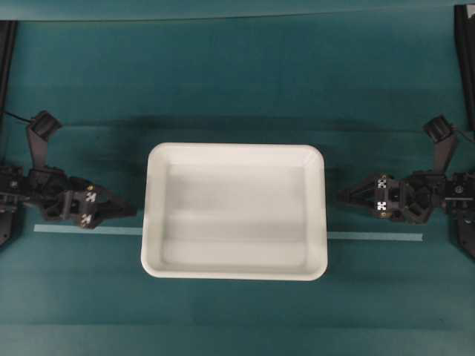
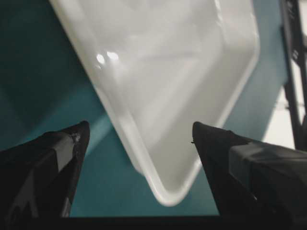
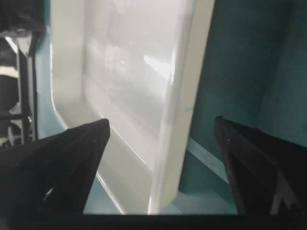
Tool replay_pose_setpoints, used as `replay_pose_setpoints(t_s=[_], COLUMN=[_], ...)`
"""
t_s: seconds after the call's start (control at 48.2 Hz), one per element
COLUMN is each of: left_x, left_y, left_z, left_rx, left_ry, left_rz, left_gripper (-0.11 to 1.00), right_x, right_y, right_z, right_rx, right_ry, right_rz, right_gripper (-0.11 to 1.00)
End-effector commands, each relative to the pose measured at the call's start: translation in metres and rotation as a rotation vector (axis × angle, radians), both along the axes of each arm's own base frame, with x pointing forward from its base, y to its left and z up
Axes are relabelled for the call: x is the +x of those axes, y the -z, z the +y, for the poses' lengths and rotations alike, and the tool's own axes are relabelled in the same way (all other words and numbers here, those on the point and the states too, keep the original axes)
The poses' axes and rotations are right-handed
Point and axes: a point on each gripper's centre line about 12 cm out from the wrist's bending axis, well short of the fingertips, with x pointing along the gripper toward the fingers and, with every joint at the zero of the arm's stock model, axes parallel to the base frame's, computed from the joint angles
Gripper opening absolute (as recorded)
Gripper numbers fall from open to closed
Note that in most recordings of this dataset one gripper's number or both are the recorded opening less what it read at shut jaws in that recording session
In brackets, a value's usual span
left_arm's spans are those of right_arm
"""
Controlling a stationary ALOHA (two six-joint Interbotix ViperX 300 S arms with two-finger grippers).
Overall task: Lift the white case with both hands.
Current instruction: 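Open both grippers and lower them onto the tray's left and right rims, then close both grippers on the tray's left and right rims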
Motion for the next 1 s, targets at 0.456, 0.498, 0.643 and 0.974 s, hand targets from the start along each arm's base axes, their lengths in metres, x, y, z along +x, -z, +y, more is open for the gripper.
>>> replay_pose_setpoints(t_s=[0.456, 0.498, 0.643, 0.974], left_x=[0.034, 0.036, 0.037, 0.04], left_y=[0.017, 0.018, 0.019, 0.018], left_z=[0.005, 0.005, 0.005, 0.005], left_rx=[0.04, 0.043, 0.044, 0.046], left_ry=[0.007, 0.008, 0.009, 0.01], left_rz=[0.013, 0.013, 0.016, 0.013], left_gripper=[0.94, 0.94, 0.94, 0.88], right_x=[0.034, 0.034, 0.034, 0.034], right_y=[0.023, 0.022, 0.023, 0.021], right_z=[0.008, 0.008, 0.008, 0.008], right_rx=[-0.003, -0.003, 0.001, 0.007], right_ry=[0.008, 0.01, 0.009, 0.014], right_rz=[0.026, 0.024, 0.027, 0.021], right_gripper=[0.93, 0.93, 0.93, 0.91])
